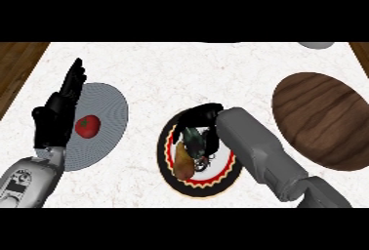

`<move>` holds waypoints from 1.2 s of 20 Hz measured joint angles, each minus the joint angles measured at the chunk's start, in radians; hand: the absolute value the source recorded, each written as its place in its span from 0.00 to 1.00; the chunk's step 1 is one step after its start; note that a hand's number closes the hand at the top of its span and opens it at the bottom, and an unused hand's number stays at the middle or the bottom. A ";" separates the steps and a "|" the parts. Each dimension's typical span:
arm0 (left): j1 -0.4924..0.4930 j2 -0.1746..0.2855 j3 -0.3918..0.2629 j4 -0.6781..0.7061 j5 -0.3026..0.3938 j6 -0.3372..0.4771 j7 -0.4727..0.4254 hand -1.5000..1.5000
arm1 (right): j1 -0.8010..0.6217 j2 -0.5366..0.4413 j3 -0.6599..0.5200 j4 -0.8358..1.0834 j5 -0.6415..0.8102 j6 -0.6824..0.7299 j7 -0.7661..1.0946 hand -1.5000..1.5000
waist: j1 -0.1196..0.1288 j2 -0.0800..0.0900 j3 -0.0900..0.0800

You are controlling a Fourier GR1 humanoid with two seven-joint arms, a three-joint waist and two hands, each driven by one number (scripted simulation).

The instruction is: Pick the eggplant from the plate and place it in the bowl

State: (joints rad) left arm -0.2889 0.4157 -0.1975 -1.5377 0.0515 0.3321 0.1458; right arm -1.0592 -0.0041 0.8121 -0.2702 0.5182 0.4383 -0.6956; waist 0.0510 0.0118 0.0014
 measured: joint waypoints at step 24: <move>0.108 0.016 0.089 0.008 -0.024 0.015 0.015 0.50 | 0.377 -0.019 0.005 -0.371 0.008 -0.445 0.297 1.00 | -0.157 -0.092 -0.006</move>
State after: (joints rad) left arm -0.1805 0.4313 -0.1089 -1.5301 0.0279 0.3467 0.1606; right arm -0.6823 -0.0227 0.8169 -0.6417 0.5257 -0.0065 -0.3982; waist -0.1061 -0.0805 -0.0042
